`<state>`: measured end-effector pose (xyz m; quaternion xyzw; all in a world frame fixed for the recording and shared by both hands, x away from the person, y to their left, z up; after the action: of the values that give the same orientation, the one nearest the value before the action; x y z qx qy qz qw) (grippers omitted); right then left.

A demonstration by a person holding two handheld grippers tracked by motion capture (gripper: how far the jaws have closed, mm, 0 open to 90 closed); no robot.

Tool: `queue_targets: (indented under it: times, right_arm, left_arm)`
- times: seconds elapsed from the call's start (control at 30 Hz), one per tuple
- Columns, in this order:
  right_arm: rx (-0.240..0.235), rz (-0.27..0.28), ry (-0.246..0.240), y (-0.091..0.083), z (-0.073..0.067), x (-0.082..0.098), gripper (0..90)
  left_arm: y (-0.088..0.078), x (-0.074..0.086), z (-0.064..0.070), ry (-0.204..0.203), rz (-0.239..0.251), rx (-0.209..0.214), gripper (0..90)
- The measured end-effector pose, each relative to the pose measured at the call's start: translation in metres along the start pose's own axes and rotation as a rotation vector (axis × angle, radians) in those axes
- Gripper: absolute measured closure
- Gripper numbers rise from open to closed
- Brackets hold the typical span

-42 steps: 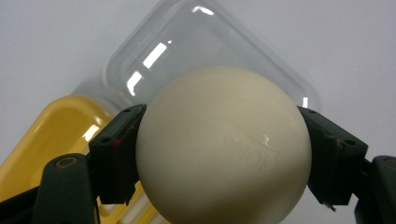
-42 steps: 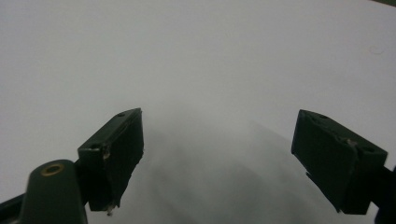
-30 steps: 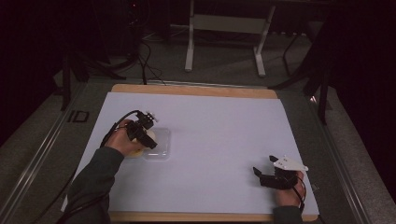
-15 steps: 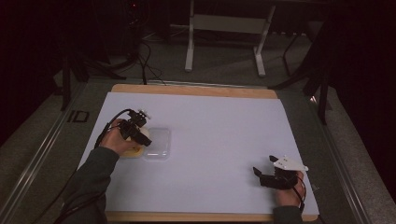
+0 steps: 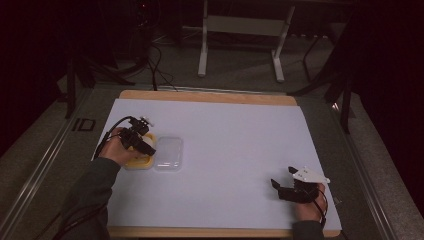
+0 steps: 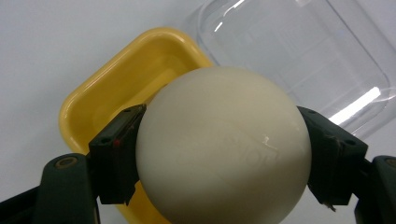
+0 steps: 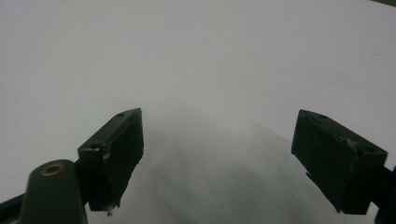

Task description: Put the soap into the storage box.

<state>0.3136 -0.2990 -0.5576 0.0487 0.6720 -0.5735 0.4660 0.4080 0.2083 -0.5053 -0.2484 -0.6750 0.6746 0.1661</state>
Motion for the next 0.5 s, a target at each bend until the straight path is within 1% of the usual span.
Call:
queue_targets:
  times: [0.13,0.3,0.43,0.5]
  right_arm:
    - [0.0,0.0,0.0,0.0,0.0,0.0,16.8]
    - [0.0,0.0,0.0,0.0,0.0,0.0,16.9]
    - [0.0,-0.001,0.0,0.0,0.0,0.0,16.8]
    - [0.0,0.0,0.0,0.0,0.0,0.0,16.9]
  left_arm:
    - [0.0,0.003,-0.004,0.002,-0.003,-0.006,24.0]
    - [0.0,0.006,-0.008,0.037,-0.006,-0.018,24.0]
    - [0.0,0.008,-0.011,0.049,-0.004,-0.03,24.0]
    - [0.001,0.008,-0.013,0.054,-0.002,-0.024,24.0]
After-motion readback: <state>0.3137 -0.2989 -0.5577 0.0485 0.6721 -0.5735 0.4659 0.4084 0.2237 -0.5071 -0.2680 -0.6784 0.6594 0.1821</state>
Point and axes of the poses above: each handheld gripper's, and its own axes: y roughly forward along the jaws, x roughly out of its underside, z roughly to its right, the point moved 4 cm from there along y, roughly forward along the jaws, and after that the axes turned 13 degrees about -z, right-handed, at the moved point
